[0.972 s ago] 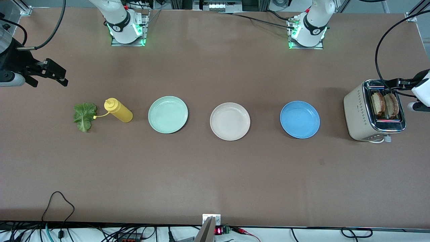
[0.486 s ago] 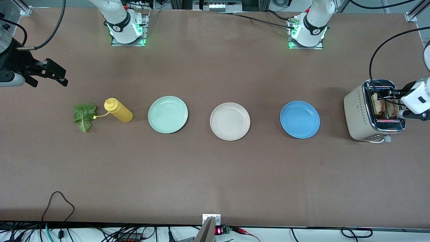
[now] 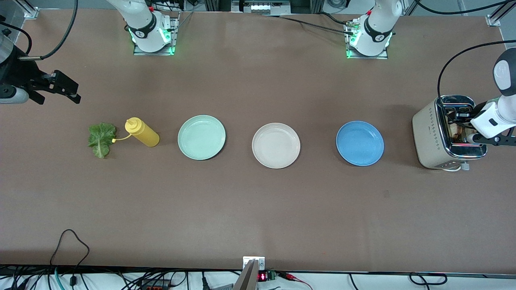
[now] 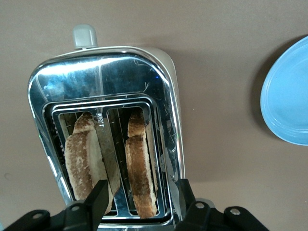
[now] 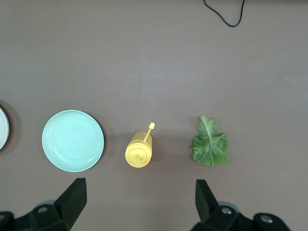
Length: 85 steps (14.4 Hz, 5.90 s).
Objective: Make sandwich in beige plate with both arms
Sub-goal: 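Lower the left gripper into the toaster and grasp a bread slice, then lift the bread slice with the left gripper and place it on the beige plate, then open the left gripper and withdraw while the right gripper reaches the bottle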
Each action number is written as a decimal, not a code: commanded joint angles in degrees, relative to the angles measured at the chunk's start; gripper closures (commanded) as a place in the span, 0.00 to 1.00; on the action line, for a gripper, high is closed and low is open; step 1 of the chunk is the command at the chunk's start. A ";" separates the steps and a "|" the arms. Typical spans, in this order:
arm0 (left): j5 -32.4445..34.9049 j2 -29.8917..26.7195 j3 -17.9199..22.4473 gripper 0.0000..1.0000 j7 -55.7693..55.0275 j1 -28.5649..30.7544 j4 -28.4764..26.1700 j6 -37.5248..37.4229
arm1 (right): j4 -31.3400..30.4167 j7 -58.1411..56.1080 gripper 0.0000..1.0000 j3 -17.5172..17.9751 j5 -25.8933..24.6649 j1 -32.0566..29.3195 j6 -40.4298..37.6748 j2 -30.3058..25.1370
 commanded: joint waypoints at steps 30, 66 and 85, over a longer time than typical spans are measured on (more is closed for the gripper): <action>-13.76 8.00 -17.54 0.99 -7.03 -5.44 24.44 -28.55 | -0.05 -0.48 0.00 -0.12 0.47 -0.07 -0.13 -0.35; -82.36 36.76 -17.54 0.00 31.79 -15.64 11.08 4.77 | -4.61 -31.90 0.00 -0.20 8.53 -7.97 -2.59 4.48; -16.22 16.12 -16.58 0.00 -1.41 -14.14 12.04 -1.29 | -26.32 -122.43 0.00 -0.29 58.36 -27.23 7.35 23.54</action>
